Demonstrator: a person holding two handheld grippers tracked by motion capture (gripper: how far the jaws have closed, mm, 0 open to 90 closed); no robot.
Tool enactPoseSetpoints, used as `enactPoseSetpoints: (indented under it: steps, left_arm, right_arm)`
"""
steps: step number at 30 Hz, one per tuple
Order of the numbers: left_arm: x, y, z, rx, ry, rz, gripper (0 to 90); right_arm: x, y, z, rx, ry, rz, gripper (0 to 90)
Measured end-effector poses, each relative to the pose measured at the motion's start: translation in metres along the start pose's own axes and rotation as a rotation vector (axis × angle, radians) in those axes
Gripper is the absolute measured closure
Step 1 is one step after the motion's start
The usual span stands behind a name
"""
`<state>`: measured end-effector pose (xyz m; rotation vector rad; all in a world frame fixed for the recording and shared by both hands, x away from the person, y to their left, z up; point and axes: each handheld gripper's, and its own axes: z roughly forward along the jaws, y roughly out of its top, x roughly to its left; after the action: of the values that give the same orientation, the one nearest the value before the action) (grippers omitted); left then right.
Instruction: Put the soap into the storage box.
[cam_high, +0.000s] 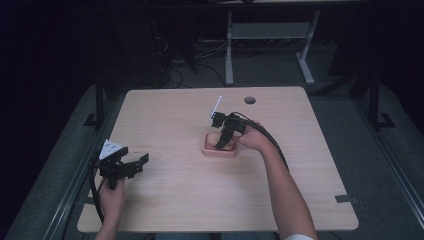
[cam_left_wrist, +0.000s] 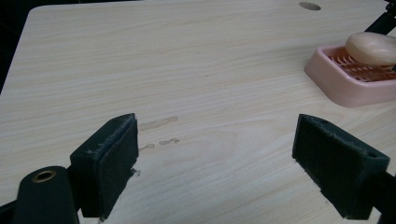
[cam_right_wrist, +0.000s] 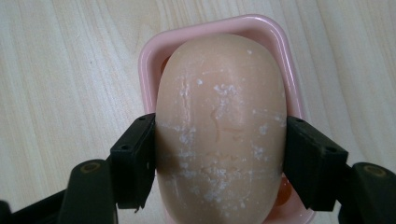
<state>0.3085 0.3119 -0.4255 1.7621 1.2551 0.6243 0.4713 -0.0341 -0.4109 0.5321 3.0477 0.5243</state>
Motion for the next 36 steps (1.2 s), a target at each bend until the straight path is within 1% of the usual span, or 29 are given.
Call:
enactPoseSetpoints:
  steps: [6, 7, 8, 9, 10, 11, 12, 14, 19, 23, 36]
  left_arm:
    - [0.0, 0.0, 0.0, 0.002, 0.001, -0.002, 14.2]
    - [0.0, 0.0, 0.0, 0.002, 0.001, -0.002, 14.2]
    - [0.0, 0.0, 0.0, -0.001, 0.001, -0.002, 14.2]
    - [0.0, 0.0, 0.0, -0.003, 0.001, -0.003, 14.2]
    - [0.0, 0.0, 0.0, -0.001, 0.001, -0.002, 14.2]
    - [0.0, 0.0, 0.0, 0.0, 0.001, -0.003, 14.2]
    - [0.0, 0.0, 0.0, -0.001, 0.0, -0.004, 14.2]
    - [0.0, 0.0, 0.0, 0.001, 0.0, -0.001, 14.2]
    - [0.0, 0.0, 0.0, 0.003, 0.001, -0.002, 14.2]
    - [0.0, 0.0, 0.0, 0.004, 0.001, -0.001, 14.2]
    - [-0.001, 0.0, 0.0, 0.006, 0.003, 0.0, 14.2]
  right_arm:
    - [-0.001, 0.0, 0.0, 0.0, -0.004, 0.003, 31.8]
    - [-0.001, 0.0, 0.0, -0.006, -0.002, 0.006, 33.7]
    - [-0.002, -0.001, -0.002, -0.025, 0.004, 0.009, 32.8]
    - [-0.002, -0.001, -0.006, -0.048, 0.003, 0.013, 35.3]
    - [-0.002, -0.001, -0.008, -0.064, 0.011, 0.015, 35.5]
    - [-0.002, 0.0, -0.01, -0.072, 0.005, 0.013, 34.9]
    - [-0.001, 0.0, -0.012, -0.072, -0.003, 0.01, 34.9]
    - [-0.001, -0.001, -0.013, -0.062, -0.004, 0.01, 33.7]
    - [-0.003, -0.005, -0.011, -0.059, 0.008, 0.03, 32.0]
    - [-0.004, -0.006, -0.009, -0.061, 0.015, 0.032, 31.6]
    - [-0.003, -0.011, -0.011, -0.06, 0.011, 0.044, 29.8]
